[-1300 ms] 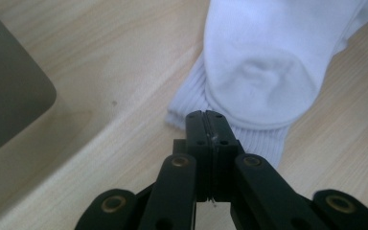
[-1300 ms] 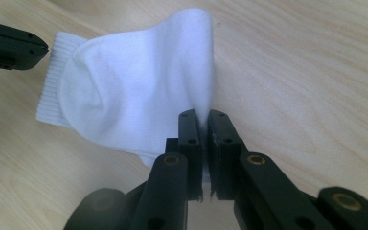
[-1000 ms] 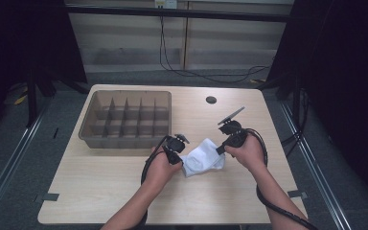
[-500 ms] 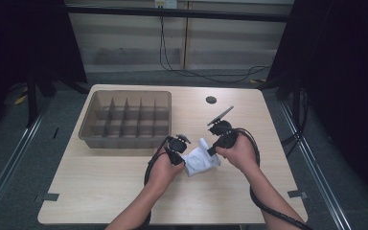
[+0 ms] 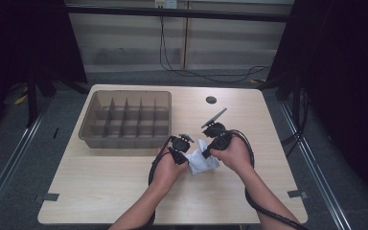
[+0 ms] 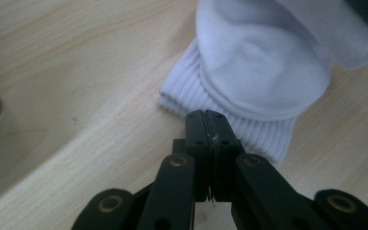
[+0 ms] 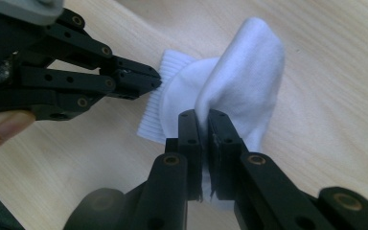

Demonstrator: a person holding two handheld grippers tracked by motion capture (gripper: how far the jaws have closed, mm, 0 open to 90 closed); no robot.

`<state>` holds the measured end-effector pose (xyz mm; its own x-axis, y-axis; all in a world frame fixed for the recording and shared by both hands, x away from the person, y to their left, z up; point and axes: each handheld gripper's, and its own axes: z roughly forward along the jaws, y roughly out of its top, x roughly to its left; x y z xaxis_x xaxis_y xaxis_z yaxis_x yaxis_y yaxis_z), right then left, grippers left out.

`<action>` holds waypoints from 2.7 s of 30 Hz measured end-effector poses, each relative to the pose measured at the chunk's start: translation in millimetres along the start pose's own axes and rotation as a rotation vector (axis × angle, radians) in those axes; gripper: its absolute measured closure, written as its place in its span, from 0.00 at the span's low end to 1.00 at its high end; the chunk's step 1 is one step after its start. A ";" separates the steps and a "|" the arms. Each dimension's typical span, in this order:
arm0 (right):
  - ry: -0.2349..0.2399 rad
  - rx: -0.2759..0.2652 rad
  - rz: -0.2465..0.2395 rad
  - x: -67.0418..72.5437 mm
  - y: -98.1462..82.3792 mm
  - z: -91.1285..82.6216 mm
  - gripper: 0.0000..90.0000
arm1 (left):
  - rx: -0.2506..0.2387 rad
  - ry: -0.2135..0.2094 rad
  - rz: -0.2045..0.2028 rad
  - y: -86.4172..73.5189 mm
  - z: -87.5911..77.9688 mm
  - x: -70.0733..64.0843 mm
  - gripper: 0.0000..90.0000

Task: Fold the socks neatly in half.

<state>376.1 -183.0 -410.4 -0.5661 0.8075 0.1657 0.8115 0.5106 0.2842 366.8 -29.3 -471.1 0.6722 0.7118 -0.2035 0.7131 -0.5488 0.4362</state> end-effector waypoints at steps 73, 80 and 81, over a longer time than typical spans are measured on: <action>0.014 0.062 -0.019 20.6 -1.4 45.7 0.82 | -0.040 0.002 -0.013 -24.4 -29.7 32.2 0.74; 0.019 0.074 -0.035 23.2 1.1 40.8 0.77 | -0.032 0.008 -0.015 -24.5 -31.5 34.4 0.74; 0.018 0.076 -0.037 23.6 1.5 39.4 0.77 | -0.030 0.006 -0.015 -24.6 -31.5 34.2 0.74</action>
<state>369.7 -151.5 -443.3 -0.5977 0.7826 0.1738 0.7984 0.5614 0.2177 366.1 22.4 -461.2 0.6602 0.7225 -0.2052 0.7168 -0.5244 0.4596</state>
